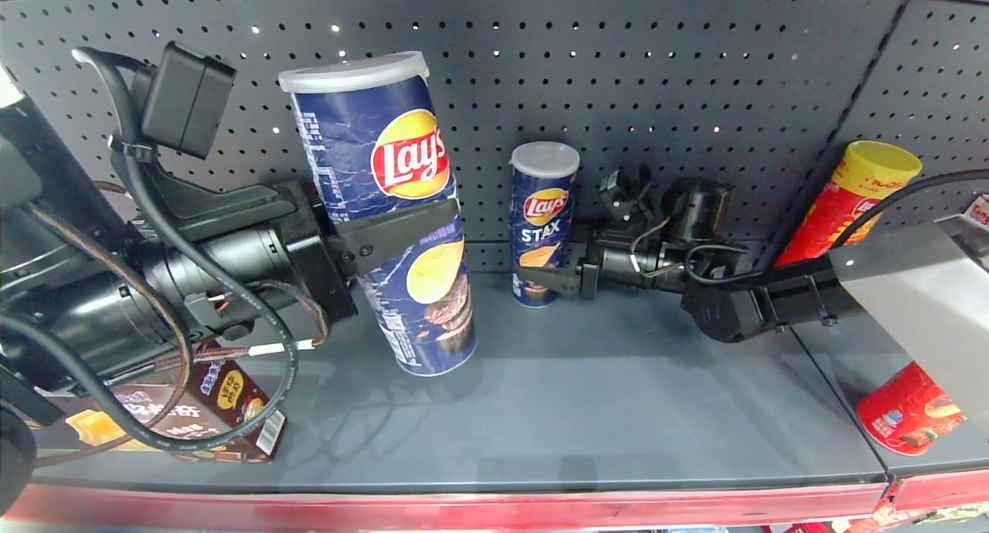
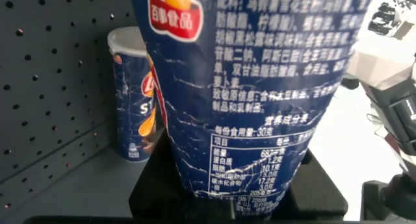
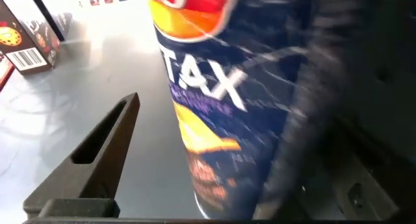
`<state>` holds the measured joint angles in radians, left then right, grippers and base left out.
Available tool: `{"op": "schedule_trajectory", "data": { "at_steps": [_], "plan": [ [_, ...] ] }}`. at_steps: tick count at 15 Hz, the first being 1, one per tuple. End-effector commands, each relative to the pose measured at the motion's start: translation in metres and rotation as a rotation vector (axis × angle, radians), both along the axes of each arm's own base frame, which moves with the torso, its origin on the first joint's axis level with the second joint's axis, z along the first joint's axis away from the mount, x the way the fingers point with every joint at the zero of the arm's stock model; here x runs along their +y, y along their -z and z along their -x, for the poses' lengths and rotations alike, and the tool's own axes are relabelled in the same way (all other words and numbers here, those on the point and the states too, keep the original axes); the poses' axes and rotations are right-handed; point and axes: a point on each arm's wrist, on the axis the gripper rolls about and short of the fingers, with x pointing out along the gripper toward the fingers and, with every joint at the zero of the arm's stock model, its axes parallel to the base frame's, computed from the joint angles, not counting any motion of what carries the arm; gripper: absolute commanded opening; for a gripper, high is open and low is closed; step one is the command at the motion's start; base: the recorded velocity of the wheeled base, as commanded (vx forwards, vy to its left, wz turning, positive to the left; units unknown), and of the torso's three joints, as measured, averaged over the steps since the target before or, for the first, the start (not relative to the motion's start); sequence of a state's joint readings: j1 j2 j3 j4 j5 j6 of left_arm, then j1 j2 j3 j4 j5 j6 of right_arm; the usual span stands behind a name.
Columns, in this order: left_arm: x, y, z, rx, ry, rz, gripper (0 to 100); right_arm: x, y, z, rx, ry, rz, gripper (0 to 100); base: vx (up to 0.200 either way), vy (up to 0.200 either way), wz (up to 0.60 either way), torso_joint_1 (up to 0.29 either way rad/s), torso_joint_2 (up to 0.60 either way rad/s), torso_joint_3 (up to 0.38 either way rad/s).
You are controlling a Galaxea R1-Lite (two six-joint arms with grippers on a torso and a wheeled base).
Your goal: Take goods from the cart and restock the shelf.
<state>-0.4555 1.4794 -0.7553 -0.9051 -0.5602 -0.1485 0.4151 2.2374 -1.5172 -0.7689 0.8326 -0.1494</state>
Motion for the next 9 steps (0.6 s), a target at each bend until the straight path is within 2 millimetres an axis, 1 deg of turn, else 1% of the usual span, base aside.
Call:
{"op": "schedule_trajectory", "data": {
  "at_steps": [1, 4, 5, 7, 9],
  "plan": [
    [0.001, 0.001, 0.001, 0.003, -0.002, -0.001, 0, 0.010, 0.009, -0.005, 0.009, -0.004, 0.003, 100, 0.000, 0.000, 0.00, 0.000, 0.00, 0.000],
    [0.001, 0.001, 0.001, 0.003, -0.002, -0.001, 0, 0.015, 0.012, -0.006, 0.013, -0.003, 0.002, 100, 0.000, 0.000, 0.00, 0.000, 0.00, 0.000],
    [0.001, 0.001, 0.001, 0.002, -0.002, -0.001, 0, 0.016, 0.014, -0.007, 0.015, -0.003, 0.003, 0, 0.000, 0.000, 0.00, 0.000, 0.00, 0.000],
    [0.001, 0.000, 0.001, 0.000, -0.003, 0.000, 0, 0.019, 0.019, -0.008, 0.023, -0.003, 0.007, 0, 0.000, 0.000, 0.00, 0.000, 0.00, 0.000],
    [0.001, 0.000, 0.001, 0.000, -0.003, 0.000, 0, 0.021, 0.017, -0.006, 0.019, 0.020, 0.004, 0, 0.000, 0.000, 0.00, 0.000, 0.00, 0.000]
  ]
}}
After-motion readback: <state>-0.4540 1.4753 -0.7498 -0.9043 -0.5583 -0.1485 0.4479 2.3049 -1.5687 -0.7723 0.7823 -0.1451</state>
